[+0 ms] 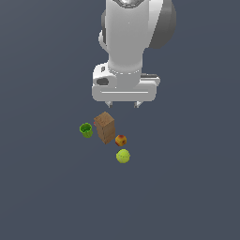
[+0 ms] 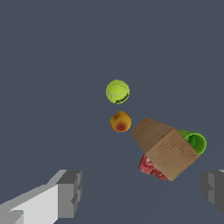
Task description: Pick up a designated object from a clutter of objects.
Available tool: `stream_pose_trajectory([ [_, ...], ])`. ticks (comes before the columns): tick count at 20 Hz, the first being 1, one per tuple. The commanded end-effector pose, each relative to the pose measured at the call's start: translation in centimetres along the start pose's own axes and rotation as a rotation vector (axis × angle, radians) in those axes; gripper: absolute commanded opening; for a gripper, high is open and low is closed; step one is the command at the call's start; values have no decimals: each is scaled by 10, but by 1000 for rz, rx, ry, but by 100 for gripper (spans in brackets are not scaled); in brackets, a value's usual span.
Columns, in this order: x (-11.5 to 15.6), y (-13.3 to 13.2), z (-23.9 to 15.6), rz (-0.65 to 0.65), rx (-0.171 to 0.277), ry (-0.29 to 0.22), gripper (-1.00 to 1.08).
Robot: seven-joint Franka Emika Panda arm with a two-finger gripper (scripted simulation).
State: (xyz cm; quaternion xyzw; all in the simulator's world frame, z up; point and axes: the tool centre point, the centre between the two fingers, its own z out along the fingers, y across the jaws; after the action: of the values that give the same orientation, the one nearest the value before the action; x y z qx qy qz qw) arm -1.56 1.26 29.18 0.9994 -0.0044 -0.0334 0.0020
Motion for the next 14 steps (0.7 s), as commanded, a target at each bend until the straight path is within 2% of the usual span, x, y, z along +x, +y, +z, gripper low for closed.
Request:
stream_pose_trajectory([
  [1, 0, 0, 0, 0, 0, 0, 100],
  [9, 3, -18, -12, -76, -13, 24, 100],
  [14, 3, -19, -13, -80, -14, 25, 100],
])
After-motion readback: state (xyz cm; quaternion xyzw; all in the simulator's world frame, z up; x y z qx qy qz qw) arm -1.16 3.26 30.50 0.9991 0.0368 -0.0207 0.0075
